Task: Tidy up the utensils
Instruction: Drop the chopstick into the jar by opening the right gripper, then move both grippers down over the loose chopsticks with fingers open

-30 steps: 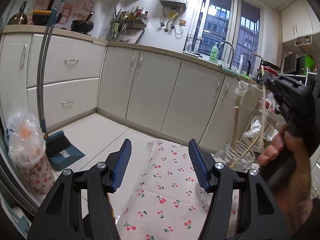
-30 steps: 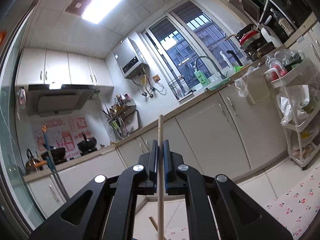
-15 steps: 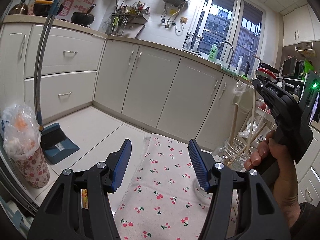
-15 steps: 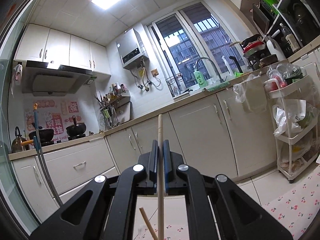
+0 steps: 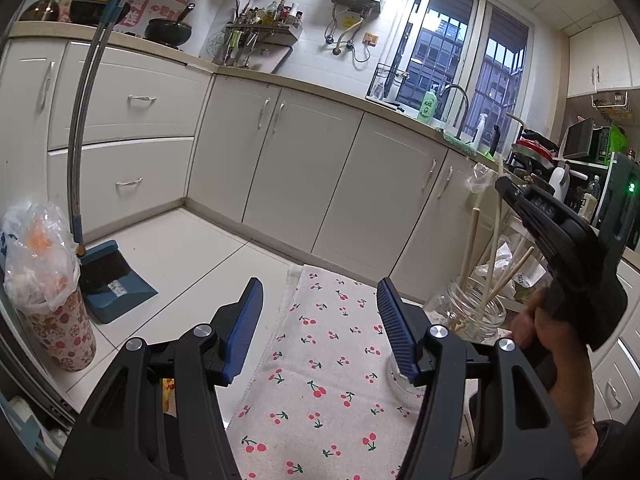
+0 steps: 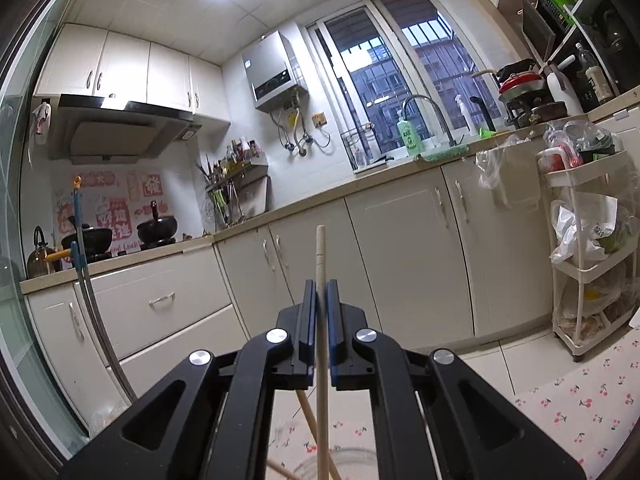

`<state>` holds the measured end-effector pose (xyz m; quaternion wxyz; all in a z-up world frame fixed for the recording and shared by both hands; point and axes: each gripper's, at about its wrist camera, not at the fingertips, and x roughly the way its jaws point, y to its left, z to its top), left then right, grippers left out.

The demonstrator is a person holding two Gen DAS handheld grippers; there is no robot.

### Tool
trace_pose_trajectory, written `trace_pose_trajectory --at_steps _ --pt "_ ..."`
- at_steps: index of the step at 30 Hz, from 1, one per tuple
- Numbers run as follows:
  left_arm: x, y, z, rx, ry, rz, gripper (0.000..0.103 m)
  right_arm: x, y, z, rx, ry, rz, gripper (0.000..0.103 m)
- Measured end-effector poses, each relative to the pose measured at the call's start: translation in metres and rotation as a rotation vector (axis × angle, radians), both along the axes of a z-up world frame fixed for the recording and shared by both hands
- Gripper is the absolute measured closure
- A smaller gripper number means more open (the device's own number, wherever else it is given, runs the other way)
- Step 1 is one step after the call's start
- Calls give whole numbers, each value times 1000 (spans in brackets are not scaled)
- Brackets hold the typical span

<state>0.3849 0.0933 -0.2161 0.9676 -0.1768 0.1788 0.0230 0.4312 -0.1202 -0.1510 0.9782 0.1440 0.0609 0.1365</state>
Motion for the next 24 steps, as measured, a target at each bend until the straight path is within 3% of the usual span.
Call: trace_pose_trajectory --at_steps 5,6,8,13,15,18,21,24 --pt "-6 -7 4 16 10 -15 47 -17 -1 0 -52 35 25 95" --pt "-8 -8 5 19 15 -20 47 -21 -2 0 -65 44 27 84" --pt "-11 -14 6 32 37 -35 46 -27 -4 0 -85 62 44 73" --pt "-22 -30 12 57 81 -87 43 -56 -26 15 -90 74 43 73" --pt "-26 -39 13 68 107 -114 41 -78 -50 21 -82 104 4 58" --pt "-26 -57 8 70 188 -184 40 -101 -82 3 -87 265 -24 55" --pt "-20 -77 -1 63 273 -250 40 -119 -107 -41 -139 495 -28 55" --pt "-10 -105 -12 89 352 -312 40 -131 -126 -76 -150 648 -41 65"
